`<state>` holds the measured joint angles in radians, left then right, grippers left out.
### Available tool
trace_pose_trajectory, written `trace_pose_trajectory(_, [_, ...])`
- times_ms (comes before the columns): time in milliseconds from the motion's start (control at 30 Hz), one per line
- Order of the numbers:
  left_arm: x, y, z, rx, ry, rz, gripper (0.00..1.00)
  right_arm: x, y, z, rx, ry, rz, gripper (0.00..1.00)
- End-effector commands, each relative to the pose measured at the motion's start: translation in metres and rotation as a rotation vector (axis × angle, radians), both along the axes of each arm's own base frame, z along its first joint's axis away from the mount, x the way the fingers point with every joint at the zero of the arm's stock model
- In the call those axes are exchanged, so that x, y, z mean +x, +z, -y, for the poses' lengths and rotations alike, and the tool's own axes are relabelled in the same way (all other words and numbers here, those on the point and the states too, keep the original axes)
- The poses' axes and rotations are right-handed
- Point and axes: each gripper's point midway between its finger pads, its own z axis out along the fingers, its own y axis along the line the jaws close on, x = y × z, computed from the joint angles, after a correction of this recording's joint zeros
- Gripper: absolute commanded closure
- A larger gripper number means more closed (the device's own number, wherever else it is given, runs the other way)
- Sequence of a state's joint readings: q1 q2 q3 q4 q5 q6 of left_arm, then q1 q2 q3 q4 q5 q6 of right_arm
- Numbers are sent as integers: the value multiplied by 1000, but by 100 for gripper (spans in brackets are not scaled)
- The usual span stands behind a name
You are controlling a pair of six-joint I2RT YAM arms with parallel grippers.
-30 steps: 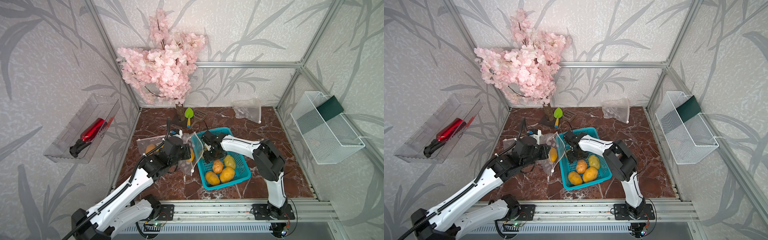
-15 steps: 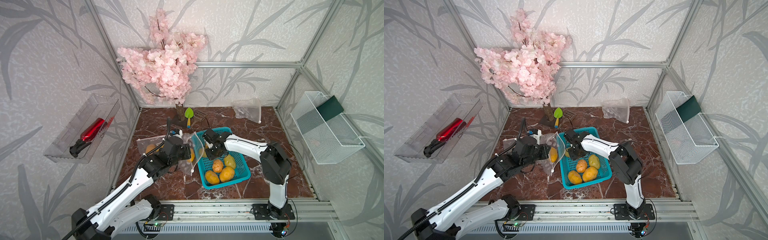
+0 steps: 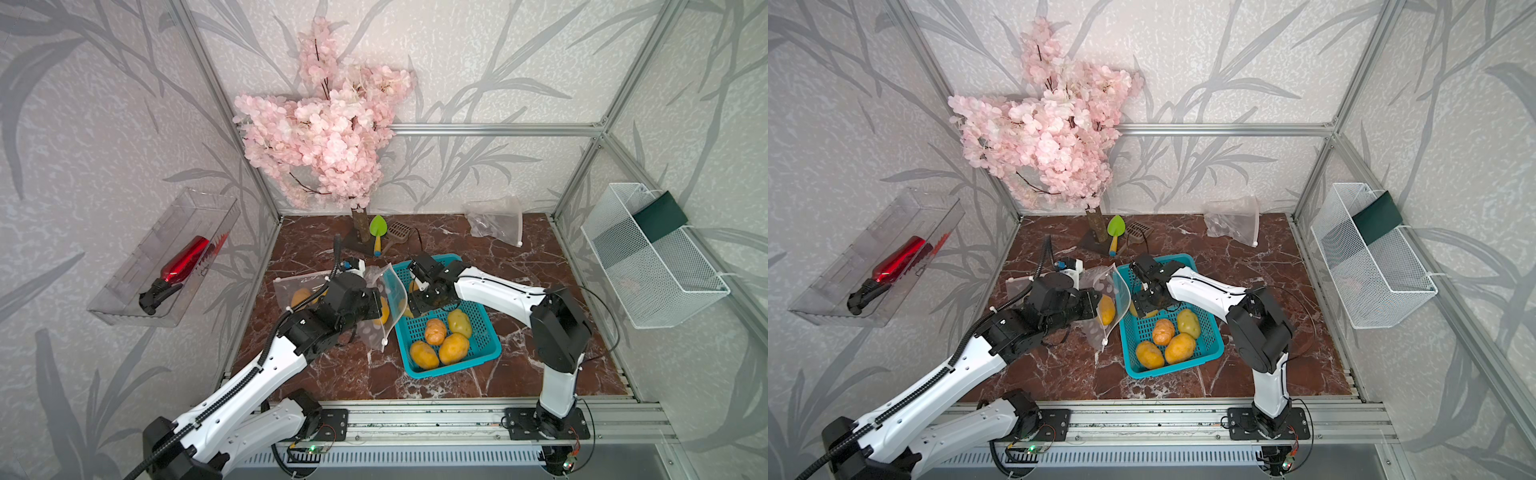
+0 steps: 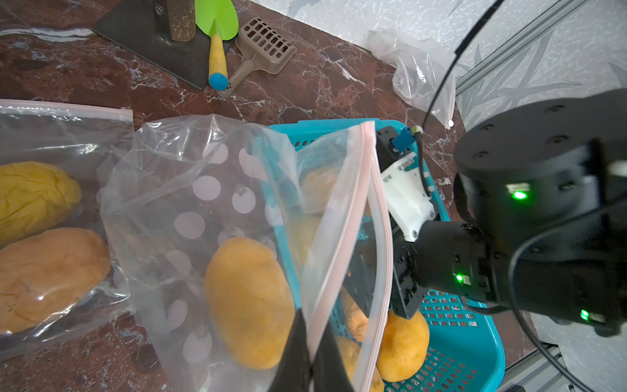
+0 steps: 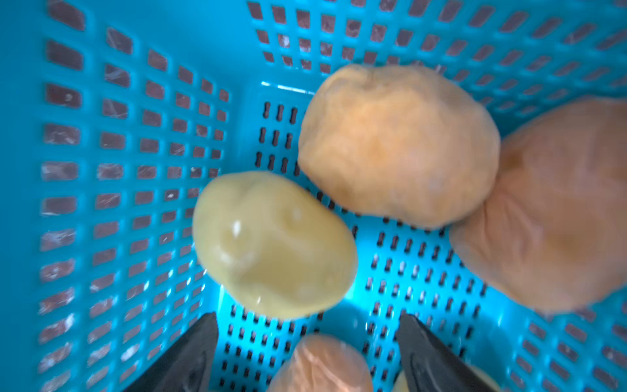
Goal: Put the potatoes into a zipper bag and zip it
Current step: Pick up the potato from the basket.
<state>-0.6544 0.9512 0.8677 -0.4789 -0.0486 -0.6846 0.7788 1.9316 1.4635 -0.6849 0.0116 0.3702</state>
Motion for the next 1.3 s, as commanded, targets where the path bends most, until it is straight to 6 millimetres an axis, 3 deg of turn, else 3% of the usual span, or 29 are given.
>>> trace_pose_trajectory(0, [-1,7,-3,-4,11,21,100,6,-13,-5,-5,-2,-43,11])
trace_pose_trajectory(300, [-5,13,-2,-33,-2,30,100,8,-52,-18,-13,6,-143,10])
trace_pose_trajectory(600, [-7,15,-2,-42,-9,33,100,14,-58,-17,-12,-1,-126,35])
trace_pose_trajectory(800, [-7,17,-3,-38,-5,40,100,11,-42,-14,11,-11,-100,48])
trace_pose_trajectory(1033, [-6,14,1,-40,-19,32,100,4,-1,-7,78,-31,-43,59])
trace_pose_trajectory(1267, [-4,12,4,-32,-27,27,100,-5,45,4,150,-40,40,63])
